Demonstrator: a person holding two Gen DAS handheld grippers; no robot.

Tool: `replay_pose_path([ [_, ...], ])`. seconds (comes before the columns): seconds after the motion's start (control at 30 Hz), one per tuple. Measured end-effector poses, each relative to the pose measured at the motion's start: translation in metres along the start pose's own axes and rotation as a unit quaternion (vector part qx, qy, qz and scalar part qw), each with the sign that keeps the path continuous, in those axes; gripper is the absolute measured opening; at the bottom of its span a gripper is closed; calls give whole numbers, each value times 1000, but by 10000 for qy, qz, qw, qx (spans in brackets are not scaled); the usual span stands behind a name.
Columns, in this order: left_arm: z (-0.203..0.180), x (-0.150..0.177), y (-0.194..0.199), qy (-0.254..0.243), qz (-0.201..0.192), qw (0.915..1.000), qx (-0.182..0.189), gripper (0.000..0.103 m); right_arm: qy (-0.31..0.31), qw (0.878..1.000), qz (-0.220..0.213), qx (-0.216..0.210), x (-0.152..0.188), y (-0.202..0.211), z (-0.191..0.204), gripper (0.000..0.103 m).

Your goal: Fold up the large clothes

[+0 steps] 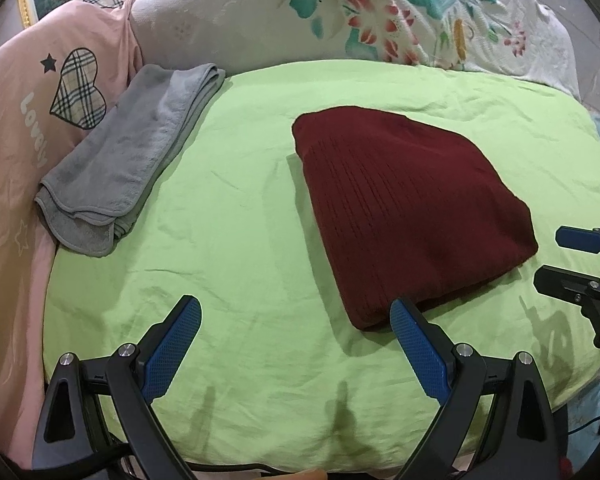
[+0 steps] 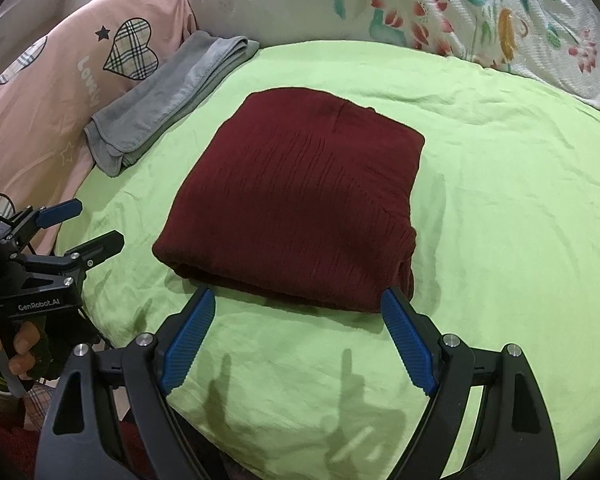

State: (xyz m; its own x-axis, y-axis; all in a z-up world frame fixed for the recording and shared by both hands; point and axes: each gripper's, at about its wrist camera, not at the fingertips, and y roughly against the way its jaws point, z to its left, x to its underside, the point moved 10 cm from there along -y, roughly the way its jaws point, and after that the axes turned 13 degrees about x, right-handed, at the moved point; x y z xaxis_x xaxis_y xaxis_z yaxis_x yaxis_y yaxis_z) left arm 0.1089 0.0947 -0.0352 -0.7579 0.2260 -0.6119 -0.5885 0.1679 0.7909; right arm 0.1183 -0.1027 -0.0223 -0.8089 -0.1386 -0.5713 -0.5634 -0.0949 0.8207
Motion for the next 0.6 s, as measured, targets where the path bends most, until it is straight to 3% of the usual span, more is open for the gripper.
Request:
replay_pose_path([
  [0.6,-1,4,-5,74,97,9999,49,96,-53,10000,76,9,4,-6,-1,85],
])
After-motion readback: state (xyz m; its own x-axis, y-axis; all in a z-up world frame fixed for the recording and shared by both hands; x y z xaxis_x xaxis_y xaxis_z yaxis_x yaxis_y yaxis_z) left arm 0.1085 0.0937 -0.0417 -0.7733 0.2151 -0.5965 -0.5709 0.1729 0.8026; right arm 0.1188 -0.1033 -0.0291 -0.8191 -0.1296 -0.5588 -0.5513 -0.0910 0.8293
